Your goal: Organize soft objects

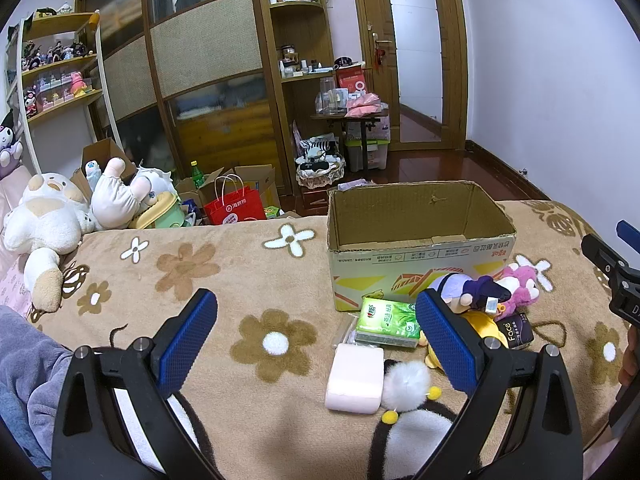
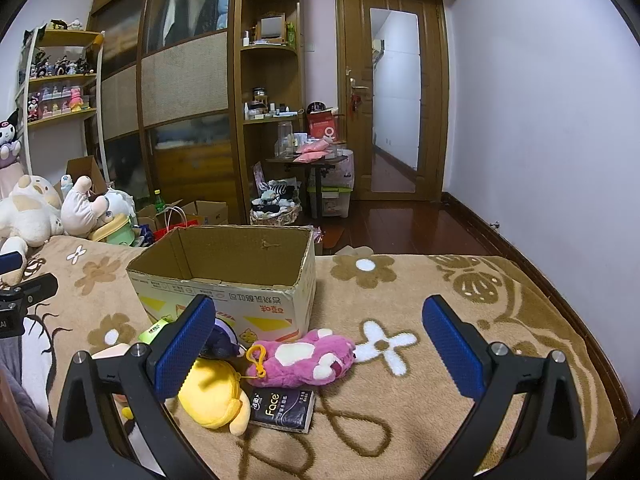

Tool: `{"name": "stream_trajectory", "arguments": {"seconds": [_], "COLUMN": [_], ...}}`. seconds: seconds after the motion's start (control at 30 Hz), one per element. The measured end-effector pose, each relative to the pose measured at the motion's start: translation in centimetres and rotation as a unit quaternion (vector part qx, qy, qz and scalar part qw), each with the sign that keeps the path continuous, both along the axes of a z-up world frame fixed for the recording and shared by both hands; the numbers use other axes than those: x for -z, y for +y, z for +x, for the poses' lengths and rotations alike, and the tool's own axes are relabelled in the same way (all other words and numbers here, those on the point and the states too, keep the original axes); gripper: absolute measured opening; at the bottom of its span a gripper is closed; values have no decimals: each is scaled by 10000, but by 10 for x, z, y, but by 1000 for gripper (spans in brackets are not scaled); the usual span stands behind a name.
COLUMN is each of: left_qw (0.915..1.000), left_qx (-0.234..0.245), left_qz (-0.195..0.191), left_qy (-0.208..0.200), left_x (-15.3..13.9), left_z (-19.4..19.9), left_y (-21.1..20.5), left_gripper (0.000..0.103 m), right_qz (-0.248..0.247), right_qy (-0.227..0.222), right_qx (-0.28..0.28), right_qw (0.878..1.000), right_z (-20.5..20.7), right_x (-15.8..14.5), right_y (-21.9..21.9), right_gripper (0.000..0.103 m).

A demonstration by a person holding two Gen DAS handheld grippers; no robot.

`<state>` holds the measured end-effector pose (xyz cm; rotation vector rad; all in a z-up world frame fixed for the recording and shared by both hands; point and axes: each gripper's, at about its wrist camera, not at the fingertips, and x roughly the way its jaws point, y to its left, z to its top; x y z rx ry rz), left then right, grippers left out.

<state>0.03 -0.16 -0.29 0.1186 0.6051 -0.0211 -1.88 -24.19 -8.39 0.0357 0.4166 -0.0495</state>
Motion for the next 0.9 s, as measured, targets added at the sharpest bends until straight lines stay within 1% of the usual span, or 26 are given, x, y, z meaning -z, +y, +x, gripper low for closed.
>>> {"name": "stream_trajectory", "arguments": {"seconds": [0.5, 0.7, 0.9], "left_qw": [10000, 9997, 9983], "left_qx": [-6, 19, 33], "left_qz": [23, 26, 22], "left_qy": [45, 240, 573], "left_x": [1, 4, 12], "left_z": [1, 5, 25], "left_y": [-1, 1, 2], "left_gripper": [98, 98, 98], "right_qz": [0, -1, 35], "right_qy": [-1, 10, 168], "right_qx": [0, -3, 61], "right_qw": [10000, 10000, 9998], "right_z": [0, 1, 8], "right_x": [0, 1, 7], "right_y": [0, 0, 0], "right_gripper": [103, 103, 103]}}
